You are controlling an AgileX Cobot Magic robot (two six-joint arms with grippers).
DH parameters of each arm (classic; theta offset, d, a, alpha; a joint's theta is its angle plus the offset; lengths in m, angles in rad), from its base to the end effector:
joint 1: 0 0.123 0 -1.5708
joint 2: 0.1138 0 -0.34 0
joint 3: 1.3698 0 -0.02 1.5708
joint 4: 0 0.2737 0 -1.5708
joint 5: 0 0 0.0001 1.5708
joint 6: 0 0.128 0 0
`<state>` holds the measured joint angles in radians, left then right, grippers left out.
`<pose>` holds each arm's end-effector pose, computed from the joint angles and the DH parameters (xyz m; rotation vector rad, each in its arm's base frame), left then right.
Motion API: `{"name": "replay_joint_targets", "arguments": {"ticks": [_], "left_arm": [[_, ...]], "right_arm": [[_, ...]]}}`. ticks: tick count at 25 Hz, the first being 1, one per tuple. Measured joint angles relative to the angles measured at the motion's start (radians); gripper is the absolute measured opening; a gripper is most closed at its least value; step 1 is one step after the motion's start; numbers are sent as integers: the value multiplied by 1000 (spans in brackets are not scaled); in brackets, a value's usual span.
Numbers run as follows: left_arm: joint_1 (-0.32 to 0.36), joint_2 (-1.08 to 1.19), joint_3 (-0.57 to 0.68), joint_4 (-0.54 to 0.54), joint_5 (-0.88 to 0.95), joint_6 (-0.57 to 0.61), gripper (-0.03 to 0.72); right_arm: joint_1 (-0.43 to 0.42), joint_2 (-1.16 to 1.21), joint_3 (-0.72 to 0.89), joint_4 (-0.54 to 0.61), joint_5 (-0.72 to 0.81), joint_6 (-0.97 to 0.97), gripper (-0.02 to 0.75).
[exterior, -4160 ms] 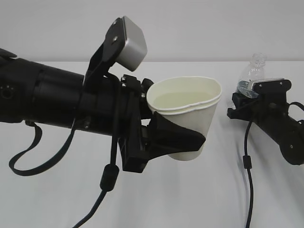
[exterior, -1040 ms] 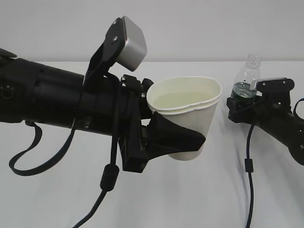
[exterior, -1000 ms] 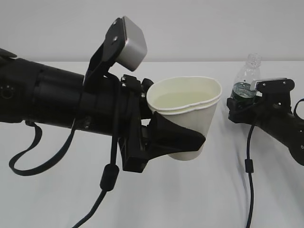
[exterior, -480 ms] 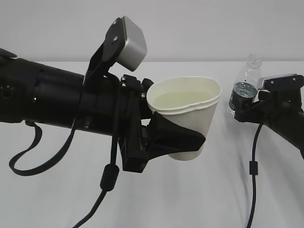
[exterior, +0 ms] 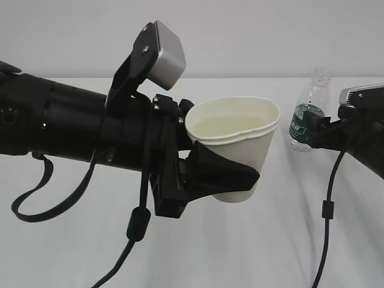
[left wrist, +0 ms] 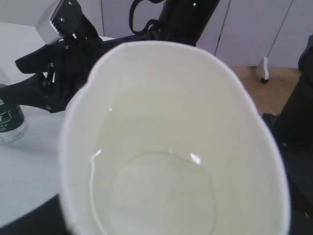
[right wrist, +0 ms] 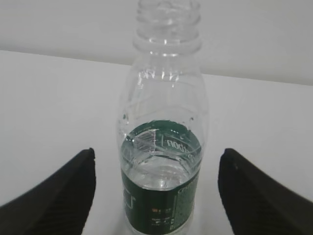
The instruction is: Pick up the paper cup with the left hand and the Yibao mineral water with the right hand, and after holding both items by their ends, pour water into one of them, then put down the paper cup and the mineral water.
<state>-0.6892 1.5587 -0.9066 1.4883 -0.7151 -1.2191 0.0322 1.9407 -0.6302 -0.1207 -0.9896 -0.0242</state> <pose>0.2261 -0.2946 0.2857 1.3169 1.6132 -1.0063 0.3933 0.0255 0.1435 -0.1824 1.7977 0.0495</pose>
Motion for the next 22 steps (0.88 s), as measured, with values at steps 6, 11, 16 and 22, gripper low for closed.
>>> {"name": "replay_joint_targets", "arguments": {"ticks": [6,11,16,22], "left_arm": [[-1,0,0,0,15,0,420],[-1,0,0,0,37,0,420],[-1,0,0,-4,109,0,420],[-1,2,0,-18,213,0,420]], "right_arm": [[0,-58,24,12,8,0,592],[0,-96,41,14,12,-2,592],[0,-115,44,16,34,-2,592],[0,-122,45,16,44,-2,592]]}}
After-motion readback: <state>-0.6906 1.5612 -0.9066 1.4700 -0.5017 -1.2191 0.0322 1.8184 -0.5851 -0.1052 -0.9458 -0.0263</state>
